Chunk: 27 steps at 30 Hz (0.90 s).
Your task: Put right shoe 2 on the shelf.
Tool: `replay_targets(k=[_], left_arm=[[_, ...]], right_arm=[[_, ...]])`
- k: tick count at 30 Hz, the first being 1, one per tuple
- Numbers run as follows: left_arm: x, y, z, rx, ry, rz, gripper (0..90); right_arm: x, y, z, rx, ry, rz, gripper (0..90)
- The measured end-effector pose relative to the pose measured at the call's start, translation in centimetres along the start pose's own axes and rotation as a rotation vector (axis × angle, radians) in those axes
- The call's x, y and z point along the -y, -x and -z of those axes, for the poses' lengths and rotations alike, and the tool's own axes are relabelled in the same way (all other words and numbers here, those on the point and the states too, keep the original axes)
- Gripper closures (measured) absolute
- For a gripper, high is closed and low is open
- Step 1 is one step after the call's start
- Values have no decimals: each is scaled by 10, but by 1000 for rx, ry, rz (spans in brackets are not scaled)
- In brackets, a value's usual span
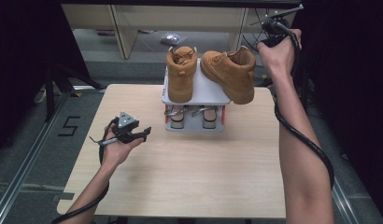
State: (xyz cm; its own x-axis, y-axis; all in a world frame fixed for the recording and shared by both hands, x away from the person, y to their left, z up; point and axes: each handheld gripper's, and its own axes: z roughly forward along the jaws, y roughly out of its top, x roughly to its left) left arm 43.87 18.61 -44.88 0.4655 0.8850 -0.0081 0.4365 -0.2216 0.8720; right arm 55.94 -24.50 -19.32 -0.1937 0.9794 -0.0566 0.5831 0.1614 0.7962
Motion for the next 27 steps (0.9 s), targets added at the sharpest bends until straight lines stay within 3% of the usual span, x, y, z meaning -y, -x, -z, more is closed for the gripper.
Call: replay_targets(k=[8,10,13,18,27], left_arm=[[1,-1,0,-1,2,1,420],[1,0,0,-3,1,5,420],[1,0,0,-4,1,6,420],[1,1,0,-2,-1,2,420],[1,4,-1,0,-4,1,420]], right_arm=[[28,15,-11,20,-66,-21,900],[45,19,-21,15,-105,-21,900],[57,22,-27,-6,-129,-19,900],[86,23,-36,-26,-178,-10,900],[108,20,-42,-33,-210,12,900]])
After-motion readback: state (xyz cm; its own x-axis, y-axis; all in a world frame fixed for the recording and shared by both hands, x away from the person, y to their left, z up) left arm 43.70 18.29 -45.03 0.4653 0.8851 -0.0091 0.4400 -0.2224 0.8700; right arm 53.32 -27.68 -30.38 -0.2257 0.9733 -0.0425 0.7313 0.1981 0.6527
